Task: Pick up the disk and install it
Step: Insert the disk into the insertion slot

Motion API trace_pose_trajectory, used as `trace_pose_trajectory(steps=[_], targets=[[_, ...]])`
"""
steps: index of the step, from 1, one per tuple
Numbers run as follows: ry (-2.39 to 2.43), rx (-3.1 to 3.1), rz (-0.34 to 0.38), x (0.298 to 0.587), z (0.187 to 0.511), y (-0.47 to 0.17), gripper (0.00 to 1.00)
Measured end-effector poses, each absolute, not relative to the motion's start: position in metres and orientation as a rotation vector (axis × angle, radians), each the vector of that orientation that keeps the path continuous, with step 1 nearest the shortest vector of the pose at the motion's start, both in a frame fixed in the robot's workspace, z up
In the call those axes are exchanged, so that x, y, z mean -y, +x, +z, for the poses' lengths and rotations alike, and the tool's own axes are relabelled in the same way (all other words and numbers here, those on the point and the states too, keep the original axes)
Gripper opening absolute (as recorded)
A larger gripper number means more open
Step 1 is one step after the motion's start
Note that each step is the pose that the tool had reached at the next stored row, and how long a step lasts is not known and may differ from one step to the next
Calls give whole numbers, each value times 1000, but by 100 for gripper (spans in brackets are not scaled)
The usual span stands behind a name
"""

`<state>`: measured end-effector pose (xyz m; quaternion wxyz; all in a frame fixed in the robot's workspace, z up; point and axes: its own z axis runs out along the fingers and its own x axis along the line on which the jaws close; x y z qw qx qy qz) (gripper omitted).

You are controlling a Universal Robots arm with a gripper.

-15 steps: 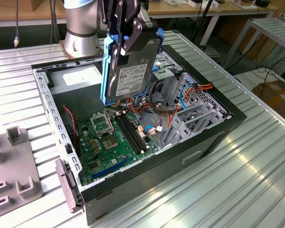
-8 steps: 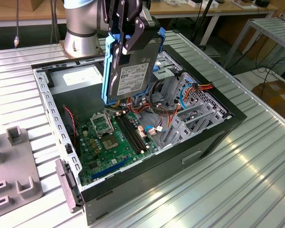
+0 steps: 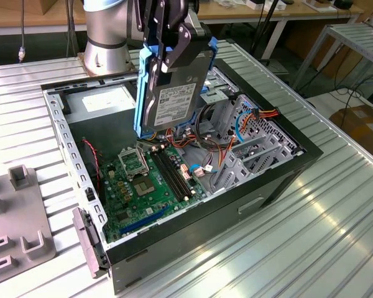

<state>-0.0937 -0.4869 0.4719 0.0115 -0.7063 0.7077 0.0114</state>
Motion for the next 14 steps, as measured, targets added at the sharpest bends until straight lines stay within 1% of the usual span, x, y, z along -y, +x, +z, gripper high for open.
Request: trace_pose_trajectory(steps=[7, 14], targets=[[-2203, -2207, 35, 514, 472, -93, 37], [-2203, -2207, 35, 516, 472, -74, 37]])
